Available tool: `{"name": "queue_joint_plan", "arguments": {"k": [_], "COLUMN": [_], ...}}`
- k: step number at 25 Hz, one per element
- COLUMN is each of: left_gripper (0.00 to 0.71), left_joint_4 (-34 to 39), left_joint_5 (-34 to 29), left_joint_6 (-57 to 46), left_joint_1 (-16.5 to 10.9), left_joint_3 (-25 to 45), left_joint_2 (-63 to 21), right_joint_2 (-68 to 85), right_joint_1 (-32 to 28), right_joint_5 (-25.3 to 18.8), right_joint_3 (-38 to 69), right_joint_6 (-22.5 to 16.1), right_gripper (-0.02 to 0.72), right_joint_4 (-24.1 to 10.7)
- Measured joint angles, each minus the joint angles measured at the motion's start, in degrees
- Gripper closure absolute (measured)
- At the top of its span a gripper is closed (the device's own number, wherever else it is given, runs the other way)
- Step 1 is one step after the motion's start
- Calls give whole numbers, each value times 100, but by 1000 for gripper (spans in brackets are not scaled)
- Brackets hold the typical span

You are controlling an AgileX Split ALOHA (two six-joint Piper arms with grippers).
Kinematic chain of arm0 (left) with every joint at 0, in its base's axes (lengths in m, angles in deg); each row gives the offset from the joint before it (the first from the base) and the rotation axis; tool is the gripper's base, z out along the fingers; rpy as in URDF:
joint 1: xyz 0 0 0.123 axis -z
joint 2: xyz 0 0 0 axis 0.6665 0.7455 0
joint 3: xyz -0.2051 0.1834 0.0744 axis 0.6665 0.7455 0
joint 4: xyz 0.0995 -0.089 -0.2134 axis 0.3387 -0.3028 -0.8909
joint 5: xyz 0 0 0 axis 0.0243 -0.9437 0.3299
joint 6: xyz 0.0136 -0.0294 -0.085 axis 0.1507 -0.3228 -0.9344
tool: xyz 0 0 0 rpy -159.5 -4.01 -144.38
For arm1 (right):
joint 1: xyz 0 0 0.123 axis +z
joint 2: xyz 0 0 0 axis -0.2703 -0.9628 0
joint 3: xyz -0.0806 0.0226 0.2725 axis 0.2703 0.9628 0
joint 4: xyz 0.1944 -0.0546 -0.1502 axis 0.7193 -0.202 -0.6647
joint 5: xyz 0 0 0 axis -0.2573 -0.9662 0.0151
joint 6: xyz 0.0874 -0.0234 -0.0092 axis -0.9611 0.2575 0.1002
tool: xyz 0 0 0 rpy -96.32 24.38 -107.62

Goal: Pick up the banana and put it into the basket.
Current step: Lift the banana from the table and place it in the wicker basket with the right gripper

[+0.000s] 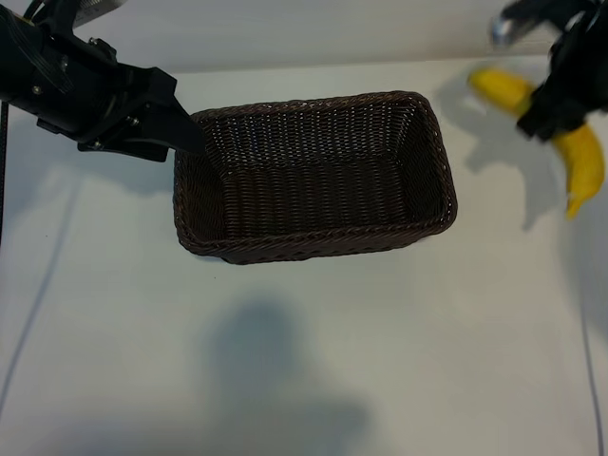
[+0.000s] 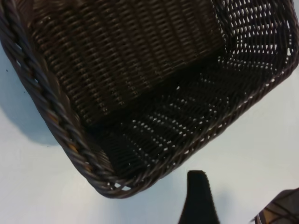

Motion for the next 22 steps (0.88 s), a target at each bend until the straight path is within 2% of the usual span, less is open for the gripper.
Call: {"name": "queue_joint_plan", "arguments": {"k": [2,3,7,9,12,17,22], "left_gripper": [171,171,171,171,171,171,171], "left_joint_4": [0,0,-5,-5,-5,-5,-5], "left_joint_5": [-114,-167,-248,-248,-250,-250,-257], "left_joint_6": [0,0,0,0,0,-6,-17], "left_joint_1": [0,0,0,0,0,0,0], "left_joint_3": [0,0,0,0,0,0,0], "left_joint_2": [0,0,0,0,0,0,0], "right_joint_2": [246,370,703,754,761,598,-52], "right_joint_1": [-132,-177,-113,68,511,1209,1360], "right_joint_5": [-324,-478,-860,-932,-853,-170,267], "right_joint_3": [-210,-283,-336,-337,-342,-347,-347], "right_joint_6": [-15,9,226,288,304,279,233], "right_gripper": [281,281,281,281,281,281,281], "right_joint_4": [421,744,2348,2923,3093,3055,3001]}}
